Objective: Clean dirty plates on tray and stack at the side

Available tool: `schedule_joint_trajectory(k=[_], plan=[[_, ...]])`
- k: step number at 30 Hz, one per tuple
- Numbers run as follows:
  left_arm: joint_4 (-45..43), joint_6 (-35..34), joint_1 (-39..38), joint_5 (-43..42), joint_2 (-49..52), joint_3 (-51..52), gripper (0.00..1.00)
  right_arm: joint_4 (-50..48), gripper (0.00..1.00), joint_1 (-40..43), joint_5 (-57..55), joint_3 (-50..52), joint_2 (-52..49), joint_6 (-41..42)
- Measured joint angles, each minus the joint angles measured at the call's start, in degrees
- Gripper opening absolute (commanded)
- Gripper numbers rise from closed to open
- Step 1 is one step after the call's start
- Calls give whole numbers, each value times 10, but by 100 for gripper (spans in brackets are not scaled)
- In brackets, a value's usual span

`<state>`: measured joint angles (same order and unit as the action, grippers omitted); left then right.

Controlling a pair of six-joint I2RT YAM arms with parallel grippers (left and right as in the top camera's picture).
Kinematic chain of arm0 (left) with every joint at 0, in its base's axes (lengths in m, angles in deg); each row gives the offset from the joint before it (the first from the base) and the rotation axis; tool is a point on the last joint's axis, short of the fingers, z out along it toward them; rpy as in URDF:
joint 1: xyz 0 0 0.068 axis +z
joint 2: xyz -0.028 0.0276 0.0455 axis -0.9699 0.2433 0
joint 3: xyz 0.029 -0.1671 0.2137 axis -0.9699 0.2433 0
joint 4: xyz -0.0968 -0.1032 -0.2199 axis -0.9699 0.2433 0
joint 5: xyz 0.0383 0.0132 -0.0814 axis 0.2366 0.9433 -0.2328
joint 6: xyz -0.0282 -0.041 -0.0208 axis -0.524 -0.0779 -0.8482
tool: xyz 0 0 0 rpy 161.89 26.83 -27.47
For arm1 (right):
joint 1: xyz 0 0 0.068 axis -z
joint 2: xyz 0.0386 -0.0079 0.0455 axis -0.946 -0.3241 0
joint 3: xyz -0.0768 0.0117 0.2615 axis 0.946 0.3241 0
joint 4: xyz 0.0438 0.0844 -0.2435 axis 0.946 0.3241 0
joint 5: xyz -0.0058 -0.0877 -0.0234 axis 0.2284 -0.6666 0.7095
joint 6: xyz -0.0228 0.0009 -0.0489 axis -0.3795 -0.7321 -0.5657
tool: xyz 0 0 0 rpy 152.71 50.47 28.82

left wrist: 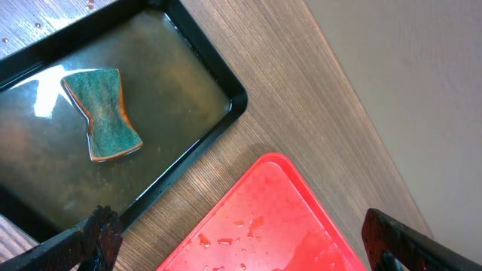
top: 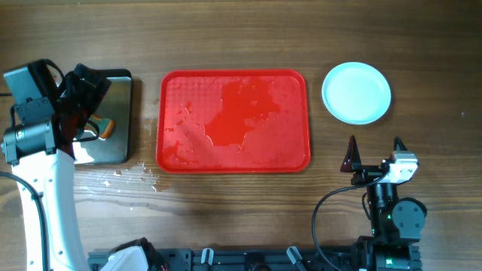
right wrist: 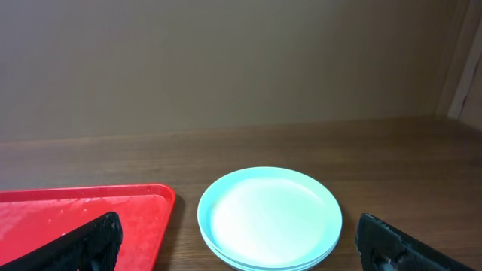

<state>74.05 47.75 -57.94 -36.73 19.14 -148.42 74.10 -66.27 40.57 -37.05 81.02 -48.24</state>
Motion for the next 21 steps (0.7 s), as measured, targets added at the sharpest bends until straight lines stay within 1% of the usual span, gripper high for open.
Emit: schedule_joint_trajectory(k=[16,21], plan=[[1,0,0,0,0,0,100,0,100,0,0,0,0,-4],[40,1,-7,3,-1,3,100,0,100,0,0,0,0,-4]])
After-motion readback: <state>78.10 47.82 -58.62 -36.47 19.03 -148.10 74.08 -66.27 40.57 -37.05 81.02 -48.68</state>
